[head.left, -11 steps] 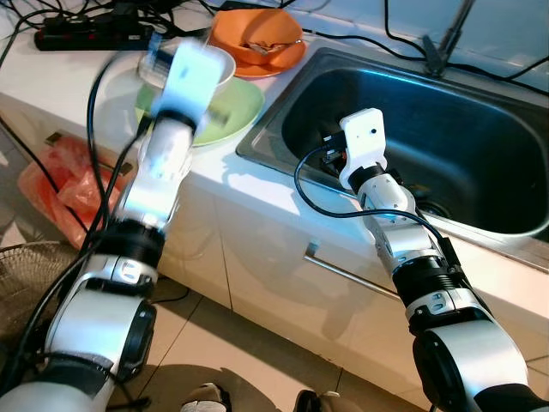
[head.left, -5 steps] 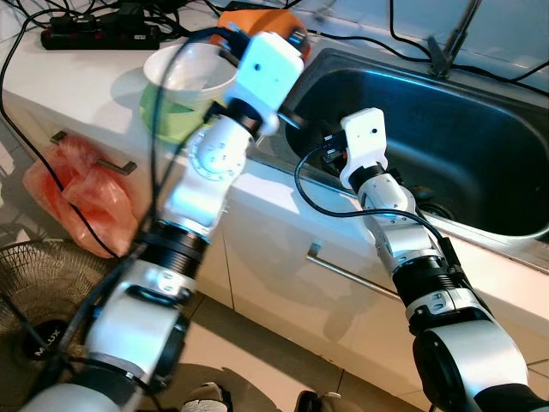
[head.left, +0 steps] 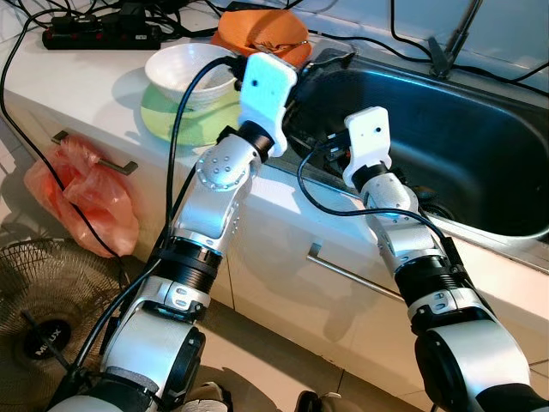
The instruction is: Kitchen organization
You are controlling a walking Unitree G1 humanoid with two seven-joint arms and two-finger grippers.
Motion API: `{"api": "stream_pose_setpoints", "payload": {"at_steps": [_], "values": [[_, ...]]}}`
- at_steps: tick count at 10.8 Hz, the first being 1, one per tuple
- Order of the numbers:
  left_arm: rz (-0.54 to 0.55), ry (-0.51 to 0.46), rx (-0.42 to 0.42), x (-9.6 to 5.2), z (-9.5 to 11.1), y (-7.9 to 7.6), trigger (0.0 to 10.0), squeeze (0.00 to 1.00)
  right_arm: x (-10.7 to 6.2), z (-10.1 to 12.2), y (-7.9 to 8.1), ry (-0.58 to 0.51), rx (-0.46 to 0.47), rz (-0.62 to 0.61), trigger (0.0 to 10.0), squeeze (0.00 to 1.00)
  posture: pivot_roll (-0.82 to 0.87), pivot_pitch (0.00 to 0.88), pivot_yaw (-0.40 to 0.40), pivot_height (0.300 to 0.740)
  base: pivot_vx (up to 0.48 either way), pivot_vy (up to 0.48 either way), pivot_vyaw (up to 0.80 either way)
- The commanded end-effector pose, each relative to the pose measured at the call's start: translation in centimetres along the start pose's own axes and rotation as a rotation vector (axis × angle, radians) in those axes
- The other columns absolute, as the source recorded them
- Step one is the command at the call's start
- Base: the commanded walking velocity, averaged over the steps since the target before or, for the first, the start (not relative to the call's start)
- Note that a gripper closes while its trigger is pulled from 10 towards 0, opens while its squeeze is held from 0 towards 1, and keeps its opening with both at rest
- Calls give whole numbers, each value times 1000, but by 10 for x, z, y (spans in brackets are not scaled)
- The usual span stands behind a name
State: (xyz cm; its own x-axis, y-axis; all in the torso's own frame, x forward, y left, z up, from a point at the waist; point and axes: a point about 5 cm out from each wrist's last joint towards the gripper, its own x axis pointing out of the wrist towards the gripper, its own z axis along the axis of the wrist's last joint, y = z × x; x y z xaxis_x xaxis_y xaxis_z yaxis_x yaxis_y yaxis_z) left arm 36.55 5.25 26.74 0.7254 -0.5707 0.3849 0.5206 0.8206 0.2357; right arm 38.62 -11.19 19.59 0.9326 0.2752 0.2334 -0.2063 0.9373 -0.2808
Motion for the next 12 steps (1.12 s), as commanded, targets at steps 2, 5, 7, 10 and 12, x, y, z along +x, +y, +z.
{"api": "stream_pose_setpoints", "payload": {"at_steps": [2,5,7,10,12], "values": [[21,-16,-62,0,5,4,10000,0,-3,-4,-7,11,-37,-33,10000,1000,90,112,-28,740,0,0,0],[49,95,-235,-12,-11,19,10000,0,-4,-2,-19,-4,-115,-62,10000,1000,88,113,-24,740,0,0,0],[35,104,-318,-18,-11,25,10000,0,-4,0,-20,-18,-148,-49,10000,0,89,109,-20,740,0,0,0],[-25,132,-345,-22,-8,26,10000,0,-5,1,-15,-42,-166,-20,10000,0,88,100,-16,740,0,0,0],[-51,165,-355,-23,-10,24,10000,0,-4,3,-7,-57,-160,6,10000,0,89,97,-13,740,0,0,0]]}}
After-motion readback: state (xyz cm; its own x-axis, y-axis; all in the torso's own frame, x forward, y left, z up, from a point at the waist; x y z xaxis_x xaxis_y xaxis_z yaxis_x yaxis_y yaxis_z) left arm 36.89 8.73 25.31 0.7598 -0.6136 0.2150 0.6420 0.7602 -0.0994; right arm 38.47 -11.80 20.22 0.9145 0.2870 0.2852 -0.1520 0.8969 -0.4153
